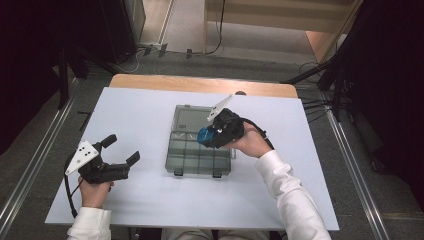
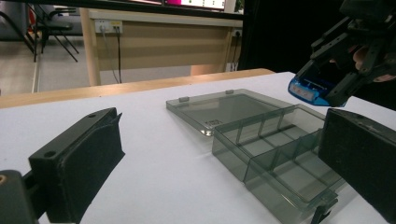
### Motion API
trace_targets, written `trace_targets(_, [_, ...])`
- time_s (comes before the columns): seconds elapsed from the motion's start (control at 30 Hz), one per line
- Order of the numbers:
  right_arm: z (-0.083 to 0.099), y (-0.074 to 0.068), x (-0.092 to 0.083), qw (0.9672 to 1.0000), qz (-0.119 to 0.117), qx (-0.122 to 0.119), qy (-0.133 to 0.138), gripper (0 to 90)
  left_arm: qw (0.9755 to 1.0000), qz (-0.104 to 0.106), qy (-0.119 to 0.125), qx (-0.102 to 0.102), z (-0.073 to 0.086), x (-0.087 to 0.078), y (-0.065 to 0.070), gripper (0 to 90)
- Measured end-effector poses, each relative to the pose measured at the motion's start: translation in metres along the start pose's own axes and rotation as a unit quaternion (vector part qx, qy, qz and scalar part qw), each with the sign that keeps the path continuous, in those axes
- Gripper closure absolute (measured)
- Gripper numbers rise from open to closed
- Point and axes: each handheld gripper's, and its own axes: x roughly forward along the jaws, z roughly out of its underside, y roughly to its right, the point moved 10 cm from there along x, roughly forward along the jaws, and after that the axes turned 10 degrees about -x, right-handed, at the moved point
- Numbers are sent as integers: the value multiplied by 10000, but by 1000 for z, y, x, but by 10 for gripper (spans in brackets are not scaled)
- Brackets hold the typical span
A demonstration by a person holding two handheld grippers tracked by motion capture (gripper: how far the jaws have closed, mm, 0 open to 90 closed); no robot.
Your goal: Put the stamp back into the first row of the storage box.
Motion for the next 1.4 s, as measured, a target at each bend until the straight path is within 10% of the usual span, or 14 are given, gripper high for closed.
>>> trace_targets(0.5, [7,7,38,9994,-31,-283,-214,413,10000,25,60,-61,-2,-1,0,0])
trace_targets(0.6, [5,12,41,9995,161,-171,-192,223,10000,30,50,-58,-1,-1,-1,0])
trace_targets(1.17, [2,3,22,9991,355,186,-115,119,10000,51,38,-49,-1,0,0,0])
trace_targets(1.4, [9,8,-4,9958,772,479,-104,0,10000,57,47,-48,-1,0,2,0])
